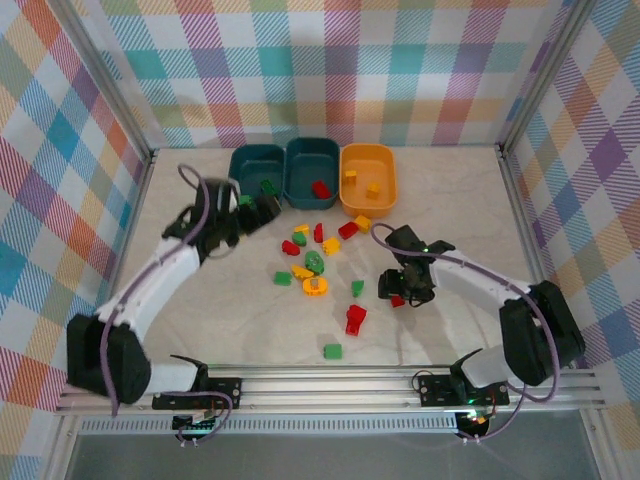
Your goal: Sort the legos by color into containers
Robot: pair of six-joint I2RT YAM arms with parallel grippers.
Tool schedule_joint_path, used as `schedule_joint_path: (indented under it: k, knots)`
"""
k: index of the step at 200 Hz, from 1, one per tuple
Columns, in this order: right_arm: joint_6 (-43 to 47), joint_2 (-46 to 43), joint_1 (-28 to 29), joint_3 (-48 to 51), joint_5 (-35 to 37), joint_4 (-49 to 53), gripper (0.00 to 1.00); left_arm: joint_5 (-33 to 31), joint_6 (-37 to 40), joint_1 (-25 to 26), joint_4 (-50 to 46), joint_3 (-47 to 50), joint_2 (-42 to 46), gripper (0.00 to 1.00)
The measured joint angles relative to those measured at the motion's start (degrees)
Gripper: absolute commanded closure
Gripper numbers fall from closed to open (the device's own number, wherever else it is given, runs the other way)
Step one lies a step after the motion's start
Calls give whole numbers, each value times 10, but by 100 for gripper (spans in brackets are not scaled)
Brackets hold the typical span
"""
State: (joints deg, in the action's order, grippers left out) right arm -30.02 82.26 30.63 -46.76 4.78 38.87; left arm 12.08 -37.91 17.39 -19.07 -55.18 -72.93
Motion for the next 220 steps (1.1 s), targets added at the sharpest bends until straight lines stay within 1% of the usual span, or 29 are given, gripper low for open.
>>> schedule_joint_path:
  k: [19, 37, 49, 59, 68, 90, 116, 139, 155, 173, 185, 199, 220]
  knots:
    - [0, 35, 5, -2, 4, -4, 39, 17, -31, 17, 28, 123, 49, 0]
    - [0, 58, 7, -3, 18, -6, 44, 18, -43, 16, 9, 184, 71, 0]
    - [1, 66, 9, -5, 28, -6, 51, 18, -42, 16, -13, 188, 87, 0]
    - [6, 75, 9, -11, 35, -4, 62, 18, -36, 16, -18, 183, 101, 0]
    - [3, 80, 9, -17, 41, -5, 68, 18, -31, 16, -20, 176, 110, 0]
    - [5, 81, 12, -25, 51, -12, 73, 18, -23, 16, -17, 156, 111, 0]
    - [5, 64, 13, -48, 56, -5, 74, 16, -24, 16, -16, 152, 91, 0]
    - [10, 64, 13, -133, 53, -7, 74, -20, -47, 13, -30, 153, 76, 0]
    - [16, 94, 14, -220, 35, -24, 75, -49, -89, 7, -19, 183, 98, 0]
    - [20, 173, 17, -333, 8, -58, 75, -73, -139, 1, -14, 252, 168, 0]
    - [22, 225, 21, -391, -5, -77, 74, -87, -165, 1, -22, 290, 221, 0]
    - [25, 286, 24, -454, -15, -92, 74, -98, -181, 1, -38, 311, 275, 0]
    - [36, 365, 24, -549, -18, -87, 74, -106, -187, 1, -55, 321, 340, 0]
